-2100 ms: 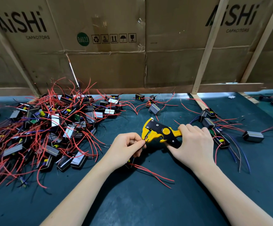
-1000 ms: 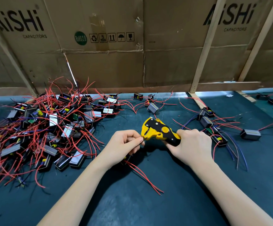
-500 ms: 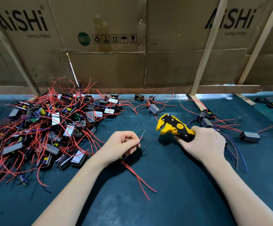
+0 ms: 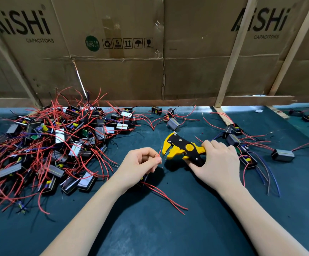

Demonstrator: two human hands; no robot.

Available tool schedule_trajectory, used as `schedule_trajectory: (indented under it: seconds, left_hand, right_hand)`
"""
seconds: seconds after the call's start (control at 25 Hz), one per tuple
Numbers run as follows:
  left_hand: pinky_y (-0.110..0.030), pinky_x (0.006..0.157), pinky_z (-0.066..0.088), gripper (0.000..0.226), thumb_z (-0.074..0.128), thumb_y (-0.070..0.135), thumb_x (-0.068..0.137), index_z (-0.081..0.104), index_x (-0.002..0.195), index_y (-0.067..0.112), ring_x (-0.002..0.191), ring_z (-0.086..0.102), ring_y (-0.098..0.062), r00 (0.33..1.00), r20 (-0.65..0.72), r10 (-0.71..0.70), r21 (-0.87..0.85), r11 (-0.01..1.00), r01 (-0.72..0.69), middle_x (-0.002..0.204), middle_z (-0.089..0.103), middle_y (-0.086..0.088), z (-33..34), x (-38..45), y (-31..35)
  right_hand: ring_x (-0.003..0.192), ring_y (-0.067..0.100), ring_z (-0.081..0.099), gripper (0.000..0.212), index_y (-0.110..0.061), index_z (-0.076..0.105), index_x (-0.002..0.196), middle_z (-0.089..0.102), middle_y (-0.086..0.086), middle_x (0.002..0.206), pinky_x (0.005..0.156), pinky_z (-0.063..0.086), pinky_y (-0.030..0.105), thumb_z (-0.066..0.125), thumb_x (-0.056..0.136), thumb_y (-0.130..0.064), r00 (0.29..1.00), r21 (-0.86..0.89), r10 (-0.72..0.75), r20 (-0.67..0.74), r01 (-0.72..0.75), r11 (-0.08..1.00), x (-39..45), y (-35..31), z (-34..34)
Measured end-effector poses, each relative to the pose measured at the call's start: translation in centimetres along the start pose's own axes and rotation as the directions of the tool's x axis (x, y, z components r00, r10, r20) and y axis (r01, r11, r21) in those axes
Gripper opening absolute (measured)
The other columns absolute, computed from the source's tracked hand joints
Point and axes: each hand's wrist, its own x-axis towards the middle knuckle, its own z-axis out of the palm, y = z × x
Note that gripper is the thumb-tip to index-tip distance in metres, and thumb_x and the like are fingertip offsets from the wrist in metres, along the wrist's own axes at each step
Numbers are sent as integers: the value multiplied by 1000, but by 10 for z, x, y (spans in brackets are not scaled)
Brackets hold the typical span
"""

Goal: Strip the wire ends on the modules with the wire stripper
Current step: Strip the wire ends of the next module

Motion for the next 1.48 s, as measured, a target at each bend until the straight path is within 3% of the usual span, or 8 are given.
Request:
schedule_trajectory:
  seconds: [0.2,0.72,0.96,1.04,1.16,1.24,1.4,1.48]
  left_hand:
    - [-23,57,36,16,63,19,93,68,78,20,61,45,-17,999,-45,9,10,1000,-9,59,56,4,0,1,-3]
    - [-18,56,38,14,63,17,94,69,84,10,60,47,-14,998,-61,-5,12,1000,6,59,60,3,1,3,-8]
    - [-15,54,38,14,64,17,94,68,82,10,57,46,-12,998,-57,-14,33,999,15,58,60,3,0,3,-8]
    - [-16,54,37,15,64,16,94,68,82,10,57,46,-12,998,-57,-12,32,999,14,58,60,3,0,3,-8]
    - [-17,54,37,15,63,16,94,68,84,7,58,46,-13,998,-57,-9,40,999,11,59,59,3,0,3,-8]
    - [-17,55,37,15,63,17,94,69,84,8,59,46,-14,998,-60,-8,41,999,11,59,60,3,0,3,-8]
    - [-18,55,37,15,63,19,94,70,85,9,58,45,-14,996,-87,-29,31,999,32,58,59,3,2,3,-6]
    - [-20,56,35,22,65,28,93,69,82,9,56,43,-14,988,-139,-61,26,998,66,55,56,4,6,3,-3]
  right_hand:
    - [68,30,60,55,-10,63,81,62,3,72,67,38,37,81,60,-58,998,20,-22,-53,23,1000,-3,-6,0]
    - [55,29,58,47,-13,55,63,56,2,57,60,33,33,83,57,-50,997,-6,-33,-63,33,999,-4,-8,-1]
    - [43,28,52,53,-15,47,53,51,2,48,53,32,28,88,48,-48,997,-23,-57,-54,56,998,-4,-12,-7]
    - [48,28,55,53,-17,45,55,54,2,50,54,27,26,86,52,-52,998,-42,-56,-21,55,998,-3,-13,-7]
    - [74,26,63,49,-23,44,69,64,-2,73,57,25,29,62,73,-68,994,-96,16,112,-5,995,-3,-12,-3]
    - [82,25,64,48,-24,43,74,65,-3,81,59,25,30,54,77,-71,989,-112,36,145,-19,994,-3,-12,-2]
    - [80,25,65,46,-24,44,74,65,-2,80,58,25,29,57,75,-69,983,-129,71,172,-48,990,-3,-15,-6]
    - [65,27,63,49,-20,47,68,63,0,68,56,25,27,72,65,-62,990,-116,27,136,-11,993,-3,-17,-10]
